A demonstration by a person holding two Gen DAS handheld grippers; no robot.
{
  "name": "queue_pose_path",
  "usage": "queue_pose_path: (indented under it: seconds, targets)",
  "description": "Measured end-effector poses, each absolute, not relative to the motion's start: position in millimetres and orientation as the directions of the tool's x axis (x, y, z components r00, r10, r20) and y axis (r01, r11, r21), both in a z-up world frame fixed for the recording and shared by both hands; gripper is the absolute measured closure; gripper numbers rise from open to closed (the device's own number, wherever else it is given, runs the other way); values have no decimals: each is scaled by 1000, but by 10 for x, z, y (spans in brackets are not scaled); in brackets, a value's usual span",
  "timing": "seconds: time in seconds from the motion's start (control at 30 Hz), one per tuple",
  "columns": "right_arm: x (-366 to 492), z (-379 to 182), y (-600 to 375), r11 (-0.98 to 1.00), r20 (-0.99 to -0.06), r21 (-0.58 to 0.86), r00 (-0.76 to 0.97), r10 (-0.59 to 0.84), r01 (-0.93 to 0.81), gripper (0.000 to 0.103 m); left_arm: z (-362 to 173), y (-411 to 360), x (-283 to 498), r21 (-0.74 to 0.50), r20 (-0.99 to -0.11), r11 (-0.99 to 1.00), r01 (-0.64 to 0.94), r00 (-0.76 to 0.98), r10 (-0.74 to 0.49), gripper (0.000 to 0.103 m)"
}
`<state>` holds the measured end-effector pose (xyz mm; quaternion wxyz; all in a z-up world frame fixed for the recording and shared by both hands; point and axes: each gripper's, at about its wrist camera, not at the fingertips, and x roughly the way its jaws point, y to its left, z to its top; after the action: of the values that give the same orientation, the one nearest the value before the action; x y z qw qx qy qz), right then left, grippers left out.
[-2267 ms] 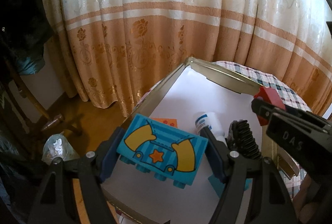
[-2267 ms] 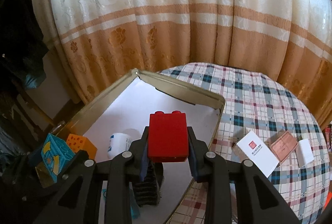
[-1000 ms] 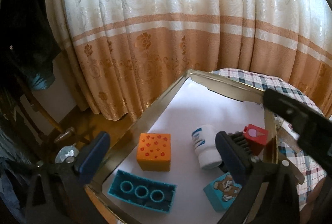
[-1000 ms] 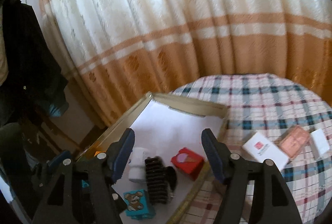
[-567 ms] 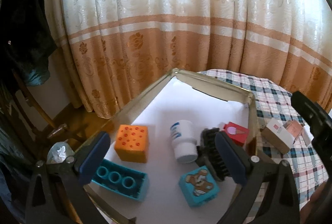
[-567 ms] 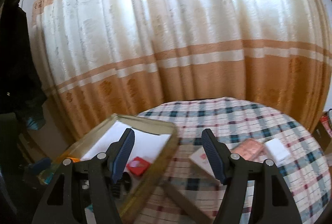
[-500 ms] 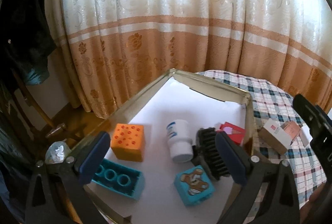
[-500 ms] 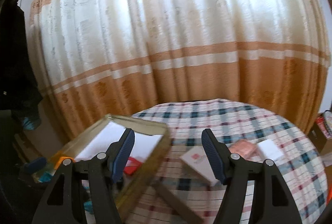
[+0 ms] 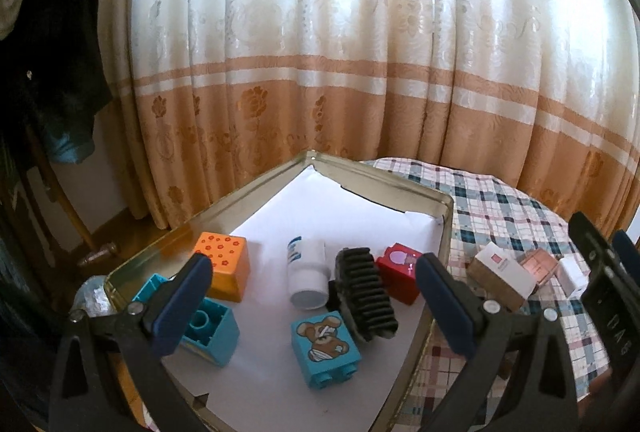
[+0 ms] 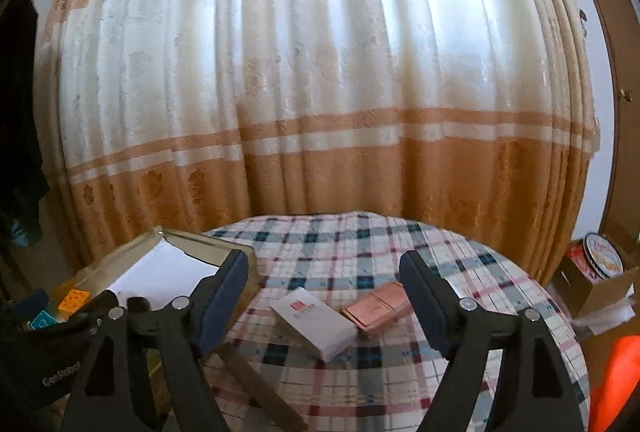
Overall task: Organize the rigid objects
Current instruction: 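Withdraw both grippers from the tray back over the table, then move the left gripper to the dark brown wooden bar while the right gripper approaches the white charger cube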
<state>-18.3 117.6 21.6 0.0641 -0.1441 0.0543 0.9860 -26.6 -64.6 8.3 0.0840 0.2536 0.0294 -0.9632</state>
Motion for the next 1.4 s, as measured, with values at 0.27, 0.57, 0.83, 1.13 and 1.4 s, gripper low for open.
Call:
queue_pose_path:
  seconds: [0.27,0.57,0.83,1.13,1.4]
  targets:
    - [-112,194,1446,-965,-289,179,-948,137,-194,23,93,-494,-139,8,-420,-984,176,-893,-163,1]
    - [-3,222,1670,-957,-269,132,-939,216,-258,23,126,-325,-102,21,-390,-989,148,-909,-145,1]
    - [88,227,1926,-943,-262,135,-929,261,-303,23,90,-171,-99,29,-419,-994,101,-902,-104,1]
    - [150,217,2155,-926,-270,156,-916,296,-345,23,87,-20,-103,32,-437,-997,67,-896,-75,1]
    - [210,227,2291,-912,-265,169,-908,323,-374,23,70,114,-37,32,-456,-999,13,-890,-26,1]
